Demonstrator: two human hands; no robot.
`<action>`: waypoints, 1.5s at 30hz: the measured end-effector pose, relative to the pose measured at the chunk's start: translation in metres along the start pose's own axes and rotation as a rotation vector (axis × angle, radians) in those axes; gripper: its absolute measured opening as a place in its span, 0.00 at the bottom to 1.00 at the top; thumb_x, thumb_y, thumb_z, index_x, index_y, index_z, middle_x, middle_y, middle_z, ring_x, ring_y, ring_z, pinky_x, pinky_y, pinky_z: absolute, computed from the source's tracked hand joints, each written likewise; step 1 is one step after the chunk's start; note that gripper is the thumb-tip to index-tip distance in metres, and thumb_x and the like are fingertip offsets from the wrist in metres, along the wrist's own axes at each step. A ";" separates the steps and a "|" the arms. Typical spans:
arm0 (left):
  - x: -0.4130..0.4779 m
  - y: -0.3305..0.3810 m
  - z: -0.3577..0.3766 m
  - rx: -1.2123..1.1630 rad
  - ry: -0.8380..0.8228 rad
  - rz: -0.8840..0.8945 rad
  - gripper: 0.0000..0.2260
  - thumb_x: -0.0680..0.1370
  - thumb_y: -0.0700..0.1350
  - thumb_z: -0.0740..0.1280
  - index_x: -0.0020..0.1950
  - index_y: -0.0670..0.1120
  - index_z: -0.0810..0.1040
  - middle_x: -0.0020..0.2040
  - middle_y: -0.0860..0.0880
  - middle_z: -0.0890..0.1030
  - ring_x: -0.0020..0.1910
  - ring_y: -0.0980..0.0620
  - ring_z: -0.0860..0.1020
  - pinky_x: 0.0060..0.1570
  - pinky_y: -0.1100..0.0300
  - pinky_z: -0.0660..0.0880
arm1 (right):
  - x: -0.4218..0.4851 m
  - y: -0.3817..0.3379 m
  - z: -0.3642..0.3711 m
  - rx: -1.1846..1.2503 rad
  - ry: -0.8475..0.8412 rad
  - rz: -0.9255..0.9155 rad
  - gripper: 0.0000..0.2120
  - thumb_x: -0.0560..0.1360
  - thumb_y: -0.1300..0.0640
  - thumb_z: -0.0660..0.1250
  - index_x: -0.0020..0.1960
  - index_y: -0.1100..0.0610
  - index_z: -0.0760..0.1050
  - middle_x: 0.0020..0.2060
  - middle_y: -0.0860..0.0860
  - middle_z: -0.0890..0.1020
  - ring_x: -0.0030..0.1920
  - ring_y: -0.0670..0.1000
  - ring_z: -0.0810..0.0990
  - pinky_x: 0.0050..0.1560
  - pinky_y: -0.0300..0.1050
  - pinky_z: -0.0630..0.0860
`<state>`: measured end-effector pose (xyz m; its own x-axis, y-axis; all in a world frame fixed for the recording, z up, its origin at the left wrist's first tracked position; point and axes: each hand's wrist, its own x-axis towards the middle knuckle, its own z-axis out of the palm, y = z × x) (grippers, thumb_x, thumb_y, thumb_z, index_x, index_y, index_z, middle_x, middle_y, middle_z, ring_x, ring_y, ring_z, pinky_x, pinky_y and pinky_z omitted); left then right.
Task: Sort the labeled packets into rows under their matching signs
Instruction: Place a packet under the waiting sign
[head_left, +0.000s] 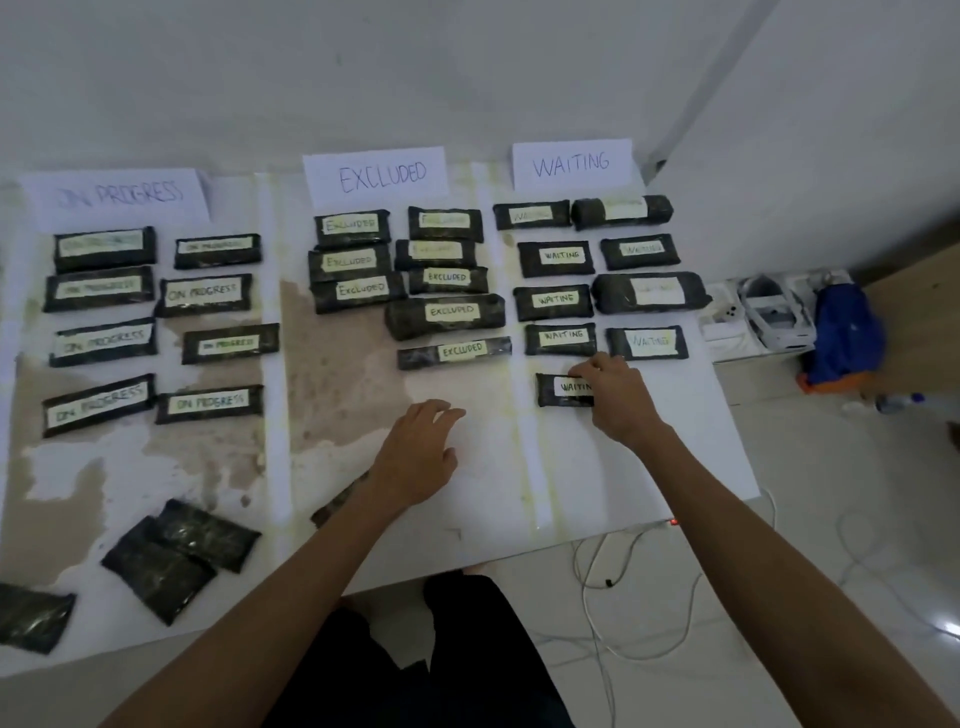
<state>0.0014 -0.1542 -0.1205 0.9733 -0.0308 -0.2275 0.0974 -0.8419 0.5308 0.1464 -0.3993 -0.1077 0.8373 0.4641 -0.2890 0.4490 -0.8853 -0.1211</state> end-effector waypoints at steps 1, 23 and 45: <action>0.003 0.003 0.002 -0.004 -0.006 -0.008 0.23 0.75 0.41 0.63 0.70 0.45 0.65 0.69 0.44 0.67 0.68 0.45 0.63 0.66 0.52 0.62 | 0.003 0.004 0.001 0.006 -0.004 -0.013 0.26 0.67 0.71 0.67 0.64 0.57 0.72 0.57 0.58 0.74 0.56 0.61 0.72 0.51 0.54 0.71; -0.072 -0.047 0.013 0.200 0.081 -0.282 0.30 0.65 0.52 0.70 0.64 0.44 0.70 0.52 0.40 0.73 0.45 0.40 0.73 0.40 0.52 0.72 | -0.033 -0.142 0.061 0.223 -0.135 -0.356 0.31 0.71 0.56 0.68 0.73 0.57 0.62 0.75 0.60 0.58 0.75 0.62 0.54 0.74 0.56 0.54; -0.053 -0.020 -0.030 -1.317 0.014 -0.757 0.18 0.81 0.46 0.49 0.57 0.38 0.74 0.43 0.42 0.81 0.37 0.47 0.77 0.38 0.56 0.75 | -0.053 -0.177 0.032 0.644 -0.102 -0.259 0.25 0.74 0.59 0.66 0.69 0.54 0.66 0.63 0.52 0.69 0.58 0.53 0.74 0.55 0.41 0.72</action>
<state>-0.0462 -0.1195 -0.0940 0.6112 0.1858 -0.7694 0.6632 0.4103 0.6260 0.0125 -0.2683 -0.1014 0.6807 0.6855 -0.2583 0.3300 -0.6017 -0.7273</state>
